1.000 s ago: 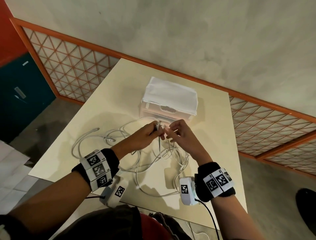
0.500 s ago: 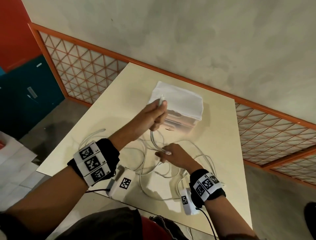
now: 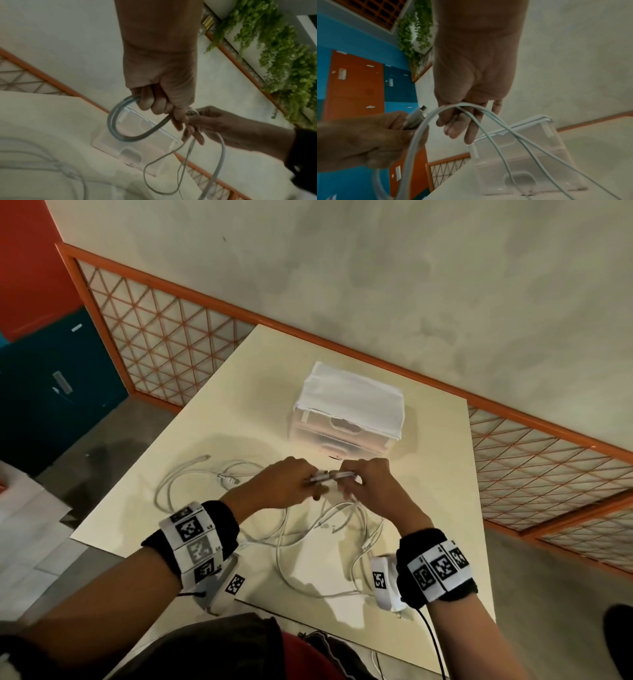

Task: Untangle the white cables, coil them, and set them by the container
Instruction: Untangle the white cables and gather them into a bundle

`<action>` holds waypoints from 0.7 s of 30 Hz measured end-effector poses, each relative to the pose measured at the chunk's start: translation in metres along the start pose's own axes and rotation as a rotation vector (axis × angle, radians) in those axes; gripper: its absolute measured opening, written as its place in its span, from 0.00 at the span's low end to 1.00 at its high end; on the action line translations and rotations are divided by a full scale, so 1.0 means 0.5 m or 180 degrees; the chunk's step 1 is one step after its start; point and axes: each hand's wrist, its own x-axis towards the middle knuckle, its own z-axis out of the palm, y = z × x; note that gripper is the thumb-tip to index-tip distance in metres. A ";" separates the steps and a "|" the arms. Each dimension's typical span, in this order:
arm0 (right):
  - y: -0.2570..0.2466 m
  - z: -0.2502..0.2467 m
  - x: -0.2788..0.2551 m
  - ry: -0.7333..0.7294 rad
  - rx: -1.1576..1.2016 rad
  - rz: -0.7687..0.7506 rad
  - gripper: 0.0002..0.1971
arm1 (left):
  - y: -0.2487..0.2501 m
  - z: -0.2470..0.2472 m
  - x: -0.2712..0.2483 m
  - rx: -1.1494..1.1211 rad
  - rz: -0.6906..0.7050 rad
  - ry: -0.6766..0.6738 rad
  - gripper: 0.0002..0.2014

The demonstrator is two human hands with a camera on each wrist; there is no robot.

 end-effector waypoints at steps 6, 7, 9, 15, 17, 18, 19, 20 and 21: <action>0.090 -0.012 -0.042 -0.0668 -0.0121 0.0962 0.09 | -0.007 -0.081 0.000 -0.0734 0.0358 0.1714 0.12; 0.107 -0.010 -0.053 -0.0768 -0.0262 0.1086 0.10 | -0.014 -0.090 0.001 -0.0748 0.0315 0.1945 0.13; 0.133 -0.005 -0.073 -0.0844 -0.0358 0.1319 0.11 | -0.032 -0.101 0.003 -0.0675 0.0103 0.2285 0.15; 0.147 -0.013 -0.090 -0.0068 0.1037 0.1421 0.06 | -0.114 -0.076 0.014 -0.0108 -0.1471 0.1392 0.13; 0.126 -0.025 -0.085 0.0210 0.1377 0.1319 0.07 | -0.127 -0.056 0.014 -0.0016 -0.1622 0.1110 0.19; 0.114 -0.030 -0.081 0.0242 0.1350 0.1277 0.09 | -0.123 -0.048 0.014 -0.0118 -0.1497 0.1162 0.23; 0.105 -0.032 -0.077 0.0219 0.1241 0.1244 0.11 | -0.110 -0.042 0.013 -0.0358 -0.1257 0.1304 0.26; 0.092 -0.034 -0.072 0.0153 0.1126 0.1204 0.13 | -0.091 -0.037 0.012 -0.0670 -0.0919 0.1431 0.26; 0.077 -0.035 -0.066 0.0059 0.1027 0.1133 0.14 | -0.067 -0.034 0.009 -0.0910 -0.0544 0.1414 0.25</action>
